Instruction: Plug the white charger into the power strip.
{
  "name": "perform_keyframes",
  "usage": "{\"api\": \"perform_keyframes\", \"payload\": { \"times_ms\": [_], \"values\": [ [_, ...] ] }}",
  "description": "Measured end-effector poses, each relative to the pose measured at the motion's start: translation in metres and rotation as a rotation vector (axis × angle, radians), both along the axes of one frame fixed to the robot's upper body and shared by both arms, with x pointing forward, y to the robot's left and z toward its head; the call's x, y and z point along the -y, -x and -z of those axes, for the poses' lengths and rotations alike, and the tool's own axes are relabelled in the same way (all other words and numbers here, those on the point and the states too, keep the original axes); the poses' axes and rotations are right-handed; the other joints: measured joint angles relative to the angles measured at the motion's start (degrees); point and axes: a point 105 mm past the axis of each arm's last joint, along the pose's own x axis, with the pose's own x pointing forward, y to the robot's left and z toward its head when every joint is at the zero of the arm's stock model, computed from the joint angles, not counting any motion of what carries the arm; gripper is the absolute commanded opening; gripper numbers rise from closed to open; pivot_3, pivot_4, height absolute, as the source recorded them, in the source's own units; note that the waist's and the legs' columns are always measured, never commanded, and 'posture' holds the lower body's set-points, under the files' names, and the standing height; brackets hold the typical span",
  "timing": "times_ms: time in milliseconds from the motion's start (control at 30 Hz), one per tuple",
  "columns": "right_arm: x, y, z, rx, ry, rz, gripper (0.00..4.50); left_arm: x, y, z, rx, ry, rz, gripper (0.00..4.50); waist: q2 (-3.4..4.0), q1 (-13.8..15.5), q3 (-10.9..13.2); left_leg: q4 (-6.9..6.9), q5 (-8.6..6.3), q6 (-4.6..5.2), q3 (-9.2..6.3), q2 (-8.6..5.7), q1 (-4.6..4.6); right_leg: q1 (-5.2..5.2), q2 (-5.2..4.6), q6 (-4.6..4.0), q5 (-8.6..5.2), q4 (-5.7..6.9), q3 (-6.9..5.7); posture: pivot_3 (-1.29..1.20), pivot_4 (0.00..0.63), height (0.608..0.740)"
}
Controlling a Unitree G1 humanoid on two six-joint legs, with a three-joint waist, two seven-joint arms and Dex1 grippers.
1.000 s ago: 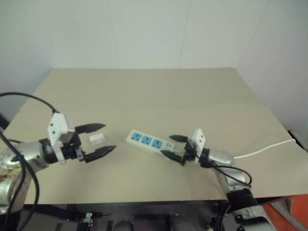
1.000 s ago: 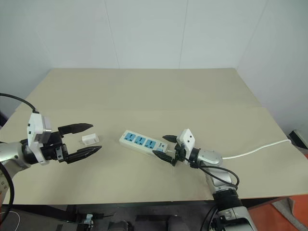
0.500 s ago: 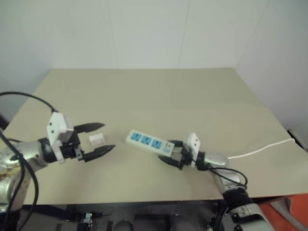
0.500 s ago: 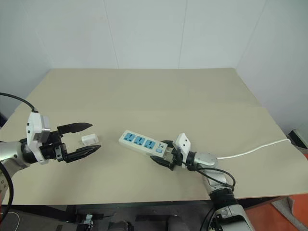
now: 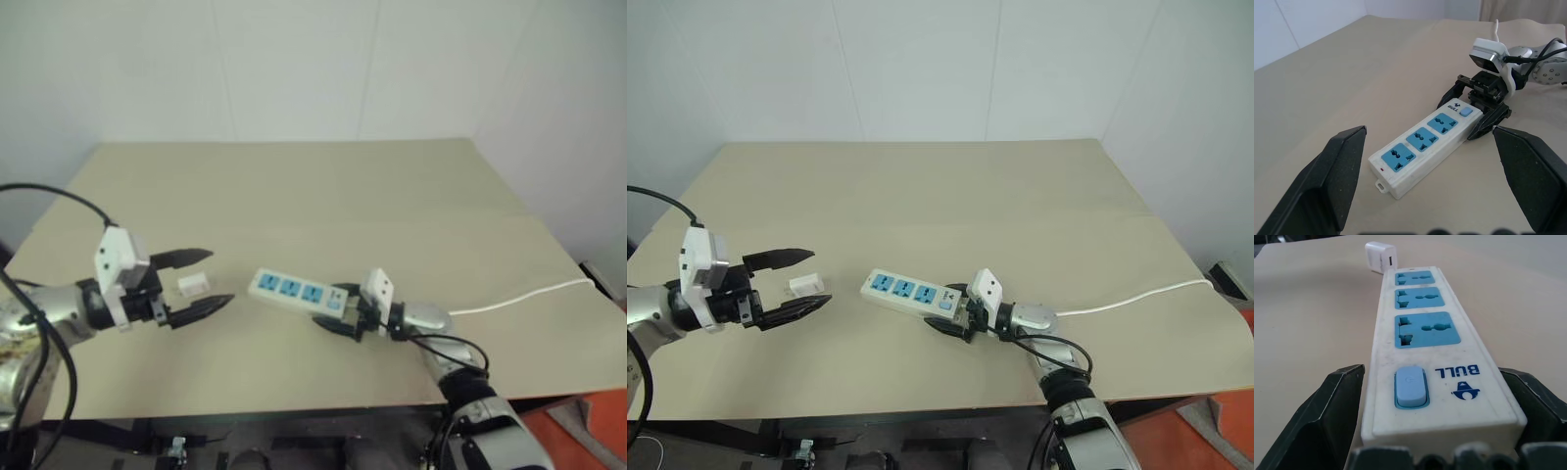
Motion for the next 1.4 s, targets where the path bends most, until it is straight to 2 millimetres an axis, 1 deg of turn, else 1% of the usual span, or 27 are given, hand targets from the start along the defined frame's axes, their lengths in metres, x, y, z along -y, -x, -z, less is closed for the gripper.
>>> {"api": "perform_keyframes", "payload": {
  "times_ms": [100,200,267,567,633,733,867,900,1000,1067,1133,1167,1233,1267,1300,1400],
  "values": [
    [-0.002,-0.001,0.001,-0.001,0.010,-0.024,4.48,0.000,0.000,0.000,0.000,-0.004,-0.001,4.50,-0.02,-0.2,0.0,0.00,0.00,0.00,0.00,0.01,0.09,0.06,0.01,0.00,0.00,0.01,0.01,0.00,0.150,0.740],
    [-0.002,-0.003,0.002,-0.005,0.013,-0.031,3.90,0.000,0.000,0.000,0.001,-0.005,-0.001,4.50,-0.05,-0.4,0.0,-0.02,0.00,0.00,0.00,0.01,0.15,0.11,0.02,0.01,-0.01,0.02,0.02,0.00,0.150,0.740],
    [-0.003,-0.004,0.001,-0.005,0.022,-0.041,3.42,0.000,0.000,-0.001,0.001,-0.005,-0.003,4.50,-0.06,-0.7,0.0,-0.02,0.00,0.00,0.00,0.01,0.15,0.12,0.01,0.01,-0.01,0.02,0.02,0.00,0.150,0.740],
    [-0.001,-0.007,-0.003,0.007,0.017,-0.063,3.42,-0.001,0.000,-0.001,0.003,-0.009,-0.006,4.50,-0.05,-1.1,0.0,-0.03,0.00,0.00,-0.01,0.00,0.08,0.07,0.00,0.00,0.00,0.00,0.02,0.00,0.150,0.740],
    [0.002,-0.007,-0.005,0.006,0.020,-0.074,3.42,-0.001,0.000,-0.002,0.003,-0.020,-0.005,4.50,-0.04,-1.0,0.0,-0.03,0.00,0.00,-0.01,0.00,-0.01,0.01,0.00,0.00,0.00,-0.01,0.02,0.00,0.150,0.740],
    [0.014,-0.007,-0.010,0.015,0.043,-0.099,3.42,-0.005,-0.003,-0.008,0.018,-0.036,-0.002,4.50,-0.02,-0.7,0.0,-0.03,0.00,0.00,-0.02,0.00,-0.13,-0.06,-0.01,-0.04,0.02,-0.05,-0.01,0.00,0.150,0.740],
    [0.029,-0.003,-0.018,0.041,0.042,-0.146,3.42,-0.019,-0.016,-0.024,0.064,-0.079,-0.025,4.50,-0.02,-0.3,0.1,-0.03,0.00,0.00,-0.02,0.00,-0.14,-0.07,0.00,-0.02,0.01,-0.06,-0.02,0.00,0.150,0.740],
    [0.030,-0.002,-0.020,0.053,0.038,-0.161,3.42,-0.023,-0.019,-0.028,0.070,-0.087,-0.035,4.50,-0.03,-0.2,0.1,-0.04,0.00,0.00,-0.02,-0.01,-0.13,-0.07,0.00,-0.01,0.01,-0.08,-0.03,0.00,0.150,0.740],
    [0.031,0.005,-0.021,0.078,0.034,-0.221,3.42,-0.030,-0.038,-0.040,0.072,-0.136,-0.052,4.50,-0.03,0.1,0.1,-0.03,0.00,0.00,-0.02,-0.01,-0.10,-0.06,0.01,0.02,-0.01,-0.05,-0.02,0.00,0.150,0.740],
    [0.030,0.007,-0.018,0.064,0.040,-0.245,3.42,-0.030,-0.050,-0.044,0.046,-0.185,-0.058,4.50,-0.04,0.3,0.1,-0.02,0.00,0.00,-0.02,-0.02,-0.13,-0.06,0.02,0.03,-0.01,-0.05,-0.03,0.00,0.150,0.740],
    [0.030,0.009,-0.012,0.040,0.049,-0.261,3.42,-0.025,-0.067,-0.049,-0.019,-0.251,-0.069,4.50,-0.09,0.5,0.1,0.03,0.00,0.00,-0.08,-0.04,-0.21,-0.07,0.03,0.03,-0.01,-0.04,-0.07,0.00,0.150,0.740],
    [0.026,0.009,-0.010,0.033,0.056,-0.276,3.42,-0.022,-0.077,-0.052,-0.054,-0.301,-0.085,4.50,-0.09,0.6,0.1,0.08,0.00,0.00,-0.14,-0.05,-0.27,-0.07,0.03,0.03,-0.01,-0.04,-0.13,0.00,0.150,0.740],
    [0.018,0.010,-0.010,0.036,0.054,-0.301,3.42,-0.019,-0.086,-0.058,-0.077,-0.368,-0.089,4.50,-0.05,0.4,0.2,0.06,0.00,0.00,-0.10,-0.06,-0.26,-0.08,0.02,0.01,0.00,-0.05,-0.10,0.00,0.150,0.740],
    [0.017,0.010,-0.010,0.037,0.054,-0.305,3.42,-0.018,-0.088,-0.057,-0.085,-0.399,-0.077,4.50,-0.04,0.2,0.2,0.04,0.00,0.00,-0.10,-0.06,-0.27,-0.11,0.02,-0.04,0.02,-0.05,-0.09,0.00,0.150,0.740],
    [0.017,0.010,-0.009,0.031,0.060,-0.307,3.42,-0.016,-0.091,-0.053,-0.102,-0.481,-0.043,4.50,-0.03,0.3,0.2,0.03,0.00,0.00,-0.12,-0.05,-0.27,-0.13,0.04,-0.13,0.07,0.00,-0.10,0.00,0.150,0.740],
    [0.016,0.012,-0.006,0.021,0.075,-0.321,3.42,-0.018,-0.100,-0.041,-0.162,-0.655,0.004,4.50,0.00,0.3,0.2,0.03,0.00,0.00,-0.13,-0.05,-0.38,-0.28,0.05,-0.28,0.15,0.06,-0.11,0.00,0.150,0.740]
  ]
}}
